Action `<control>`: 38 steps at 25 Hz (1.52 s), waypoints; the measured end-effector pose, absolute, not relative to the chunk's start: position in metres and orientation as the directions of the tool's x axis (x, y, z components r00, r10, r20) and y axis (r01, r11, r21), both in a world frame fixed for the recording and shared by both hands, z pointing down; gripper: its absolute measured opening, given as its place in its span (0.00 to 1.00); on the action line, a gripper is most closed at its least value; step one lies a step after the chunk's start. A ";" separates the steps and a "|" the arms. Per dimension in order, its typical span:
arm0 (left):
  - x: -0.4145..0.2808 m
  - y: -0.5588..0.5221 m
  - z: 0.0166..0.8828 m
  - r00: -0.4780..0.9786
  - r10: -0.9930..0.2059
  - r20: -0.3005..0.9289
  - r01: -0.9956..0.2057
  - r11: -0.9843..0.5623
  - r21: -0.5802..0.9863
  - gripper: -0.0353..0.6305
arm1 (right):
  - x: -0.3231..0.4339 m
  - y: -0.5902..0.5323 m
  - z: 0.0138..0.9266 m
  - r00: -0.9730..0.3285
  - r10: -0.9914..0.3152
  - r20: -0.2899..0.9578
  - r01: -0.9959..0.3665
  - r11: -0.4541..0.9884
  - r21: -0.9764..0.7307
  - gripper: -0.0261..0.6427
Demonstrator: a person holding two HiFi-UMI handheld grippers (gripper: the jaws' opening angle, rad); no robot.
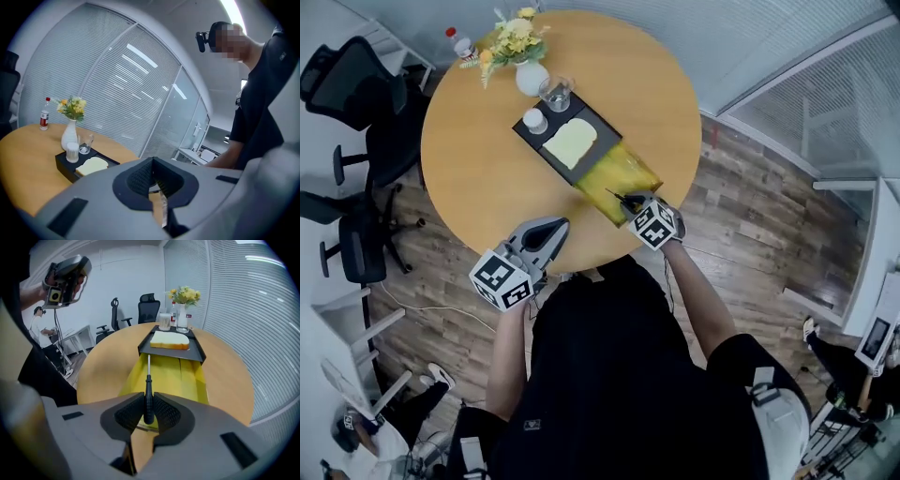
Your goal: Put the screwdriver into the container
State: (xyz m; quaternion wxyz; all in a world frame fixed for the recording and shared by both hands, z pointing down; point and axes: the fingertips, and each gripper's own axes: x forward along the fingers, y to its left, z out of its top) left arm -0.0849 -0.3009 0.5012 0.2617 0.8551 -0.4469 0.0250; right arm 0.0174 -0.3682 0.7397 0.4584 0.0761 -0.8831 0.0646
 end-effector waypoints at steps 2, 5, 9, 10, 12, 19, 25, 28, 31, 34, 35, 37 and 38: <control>-0.090 -0.302 0.501 0.576 -0.769 0.278 -0.791 -0.439 0.426 0.06 | 0.014 -0.372 0.746 -0.550 -0.067 0.832 -0.179 0.983 -0.039 0.12; -0.095 -0.299 0.504 0.545 -0.790 0.282 -0.808 -0.404 0.429 0.06 | 0.011 -0.377 0.752 -0.529 -0.060 0.847 -0.141 0.990 -0.018 0.12; -0.098 -0.294 0.505 0.516 -0.807 0.288 -0.822 -0.371 0.431 0.06 | 0.004 -0.381 0.759 -0.490 -0.046 0.870 -0.047 0.999 0.026 0.12; -0.099 -0.293 0.506 0.508 -0.811 0.289 -0.826 -0.364 0.431 0.06 | 0.003 -0.382 0.762 -0.479 -0.039 0.877 -0.025 0.999 0.031 0.12; -0.101 -0.291 0.507 0.497 -0.818 0.292 -0.832 -0.352 0.429 0.06 | 0.000 -0.385 0.769 -0.451 -0.029 0.892 0.007 0.999 0.036 0.12; -0.107 -0.287 0.509 0.465 -0.833 0.299 -0.846 -0.317 0.429 0.06 | 0.000 -0.392 0.788 -0.358 0.014 0.933 0.073 0.997 0.013 0.12; -0.110 -0.284 0.510 0.454 -0.838 0.303 -0.848 -0.302 0.436 0.06 | -0.005 -0.395 0.803 -0.311 0.035 0.950 0.108 0.994 -0.001 0.12; -0.113 -0.283 0.511 0.446 -0.842 0.303 -0.851 -0.295 0.434 0.06 | -0.006 -0.396 0.807 -0.295 0.031 0.955 0.123 0.992 0.006 0.13; -0.116 -0.283 0.510 0.439 -0.846 0.302 -0.853 -0.287 0.435 0.06 | -0.006 -0.398 0.811 -0.282 0.029 0.959 0.130 0.991 0.008 0.13; -0.120 -0.283 0.510 0.430 -0.851 0.303 -0.857 -0.278 0.434 0.06 | -0.006 -0.399 0.814 -0.271 0.034 0.962 0.136 0.991 0.003 0.13; -0.121 -0.283 0.510 0.426 -0.852 0.303 -0.858 -0.275 0.433 0.06 | -0.006 -0.399 0.815 -0.269 0.036 0.962 0.138 0.990 0.001 0.13; -0.122 -0.283 0.510 0.421 -0.855 0.302 -0.860 -0.270 0.433 0.06 | -0.007 -0.400 0.814 -0.268 0.041 0.962 0.139 0.990 -0.003 0.13; -0.123 -0.283 0.510 0.419 -0.856 0.302 -0.861 -0.269 0.432 0.06 | -0.008 -0.400 0.814 -0.270 0.043 0.962 0.139 0.990 -0.005 0.13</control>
